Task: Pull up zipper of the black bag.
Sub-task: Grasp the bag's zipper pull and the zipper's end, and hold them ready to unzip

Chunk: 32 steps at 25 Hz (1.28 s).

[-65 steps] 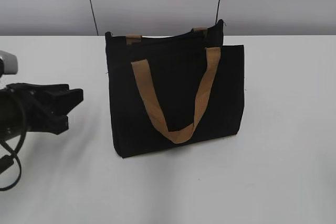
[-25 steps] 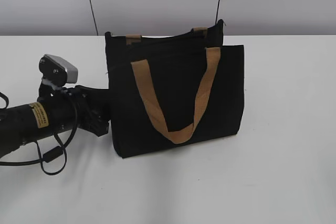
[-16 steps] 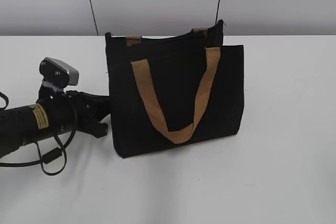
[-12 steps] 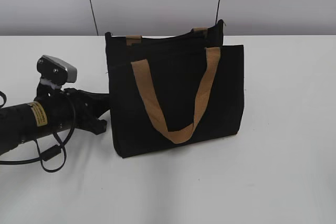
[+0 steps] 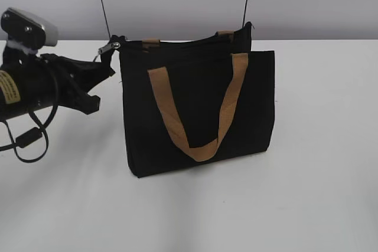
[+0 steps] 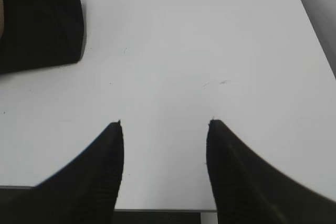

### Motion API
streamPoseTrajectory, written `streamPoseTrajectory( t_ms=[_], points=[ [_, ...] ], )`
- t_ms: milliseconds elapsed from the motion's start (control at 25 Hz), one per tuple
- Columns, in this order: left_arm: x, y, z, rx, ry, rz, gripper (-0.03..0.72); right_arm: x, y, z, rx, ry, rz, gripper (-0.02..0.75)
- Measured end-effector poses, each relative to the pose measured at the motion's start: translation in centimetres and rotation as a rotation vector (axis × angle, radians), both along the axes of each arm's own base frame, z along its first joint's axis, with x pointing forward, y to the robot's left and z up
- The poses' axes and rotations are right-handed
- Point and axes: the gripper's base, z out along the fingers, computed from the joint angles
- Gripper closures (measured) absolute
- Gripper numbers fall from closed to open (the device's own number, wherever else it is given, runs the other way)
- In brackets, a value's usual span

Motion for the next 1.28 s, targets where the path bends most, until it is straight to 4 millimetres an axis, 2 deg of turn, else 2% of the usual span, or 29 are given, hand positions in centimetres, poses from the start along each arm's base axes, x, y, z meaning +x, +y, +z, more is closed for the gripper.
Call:
streamPoseTrajectory(
  t_ms=[320, 640, 800, 1000, 1280],
  points=[
    [-1.6, 0.8, 5.5, -0.009, -0.14, 0.028, 0.697, 0.0, 0.0, 0.0, 0.0, 0.0, 0.0, 0.338],
    [-2.6, 0.8, 7.1, -0.036, -0.154, -0.003, 0.697, 0.0, 0.1, 0.0, 0.012, -0.001, 0.008, 0.338],
    [-3.1, 0.8, 8.1, -0.076, -0.19, -0.016, 0.697, 0.3, 0.9, 0.2, 0.089, 0.004, 0.063, 0.338],
    [-3.4, 0.8, 8.7, -0.097, -0.206, -0.021, 0.697, 3.0, 1.8, 0.9, 0.078, 0.101, 0.218, 0.338],
    [-3.5, 0.6, 9.1, -0.151, -0.213, -0.035, 0.697, 7.7, 3.7, 2.3, 0.101, 0.025, 0.521, 0.338]
  ],
)
